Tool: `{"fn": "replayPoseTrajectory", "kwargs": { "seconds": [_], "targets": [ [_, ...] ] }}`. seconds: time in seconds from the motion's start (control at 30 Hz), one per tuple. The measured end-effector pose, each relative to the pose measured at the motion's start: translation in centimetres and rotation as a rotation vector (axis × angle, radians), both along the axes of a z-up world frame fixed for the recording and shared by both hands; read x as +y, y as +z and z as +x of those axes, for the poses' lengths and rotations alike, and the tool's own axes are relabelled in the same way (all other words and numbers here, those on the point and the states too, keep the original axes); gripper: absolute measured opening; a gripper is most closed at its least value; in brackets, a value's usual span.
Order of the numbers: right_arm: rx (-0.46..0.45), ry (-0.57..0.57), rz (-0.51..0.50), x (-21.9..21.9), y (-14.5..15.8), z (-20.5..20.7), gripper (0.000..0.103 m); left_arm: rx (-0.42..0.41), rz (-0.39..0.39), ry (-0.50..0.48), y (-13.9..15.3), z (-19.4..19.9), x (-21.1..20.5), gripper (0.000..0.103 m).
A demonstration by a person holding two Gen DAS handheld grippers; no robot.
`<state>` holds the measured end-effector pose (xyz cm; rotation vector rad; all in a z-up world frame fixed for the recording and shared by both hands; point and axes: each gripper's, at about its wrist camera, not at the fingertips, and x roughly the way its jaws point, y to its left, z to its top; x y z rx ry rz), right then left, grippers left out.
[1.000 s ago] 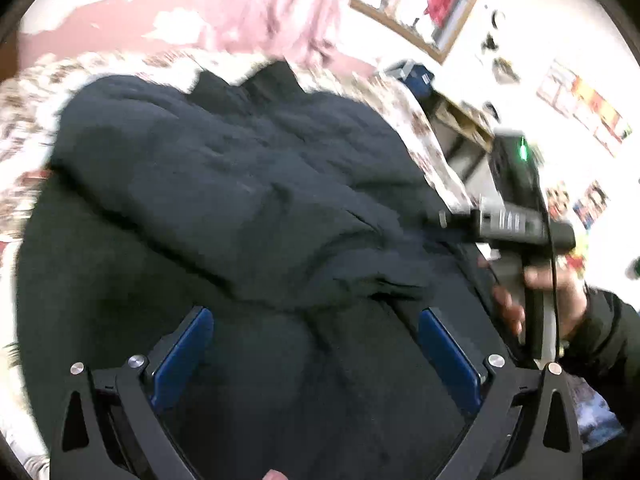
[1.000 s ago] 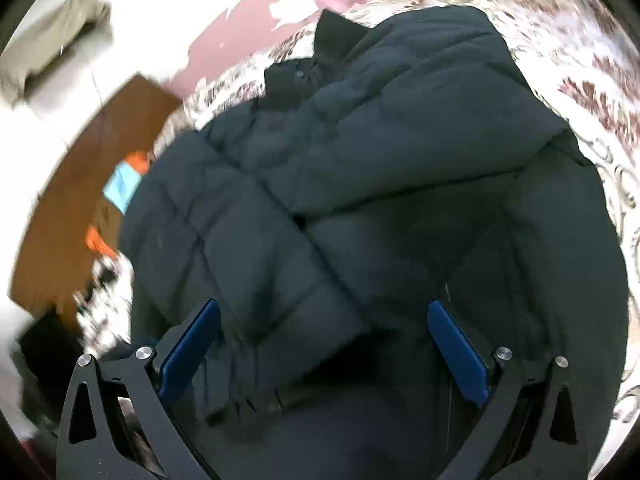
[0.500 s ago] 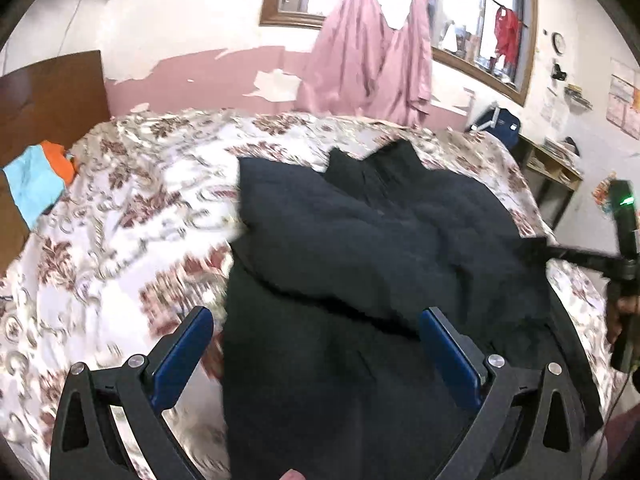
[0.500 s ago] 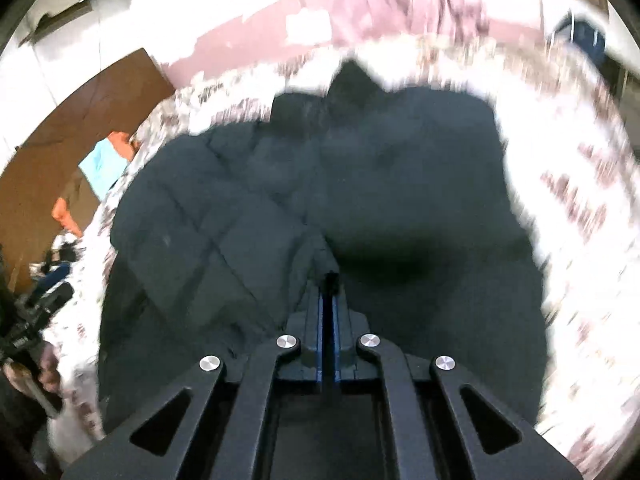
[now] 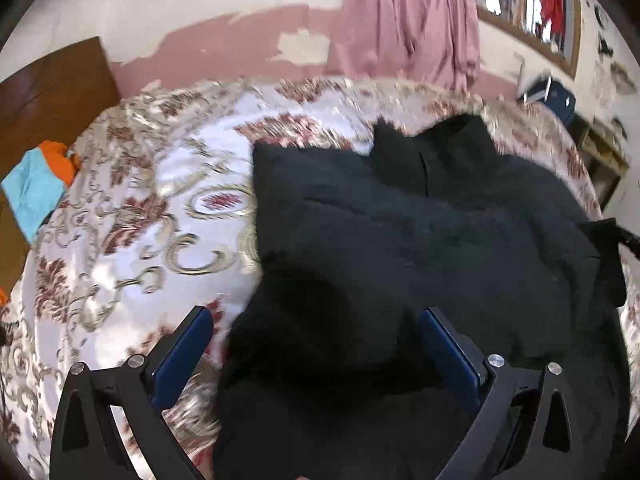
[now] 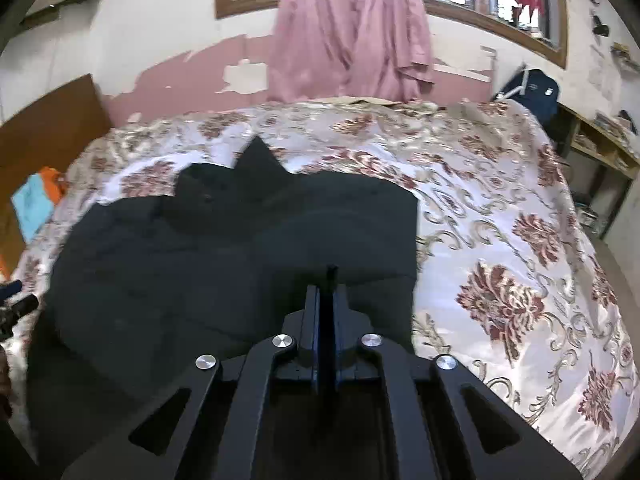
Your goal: Fold large clothes
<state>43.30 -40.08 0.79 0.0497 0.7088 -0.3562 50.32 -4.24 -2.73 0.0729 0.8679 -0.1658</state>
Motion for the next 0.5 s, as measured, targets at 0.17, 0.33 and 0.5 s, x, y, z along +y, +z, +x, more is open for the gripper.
{"fn": "replayPoseTrajectory", "kwargs": {
  "seconds": [0.17, 0.33, 0.5],
  "targets": [
    [-0.041, 0.079, -0.138, 2.9, -0.9, -1.0, 0.050, 0.039, 0.147, -0.020, -3.1, 0.2, -1.9, 0.103],
    [0.091, 0.233, -0.137, 5.7, -3.8, 0.9, 0.050, 0.044, 0.110, 0.014, -4.3, -0.2, -1.6, 0.103],
    [0.176, 0.228, -0.133, 5.5, -8.1, 2.6, 0.051, 0.044, 0.145, 0.020, -5.2, -0.1, -2.2, 0.103]
  ]
}}
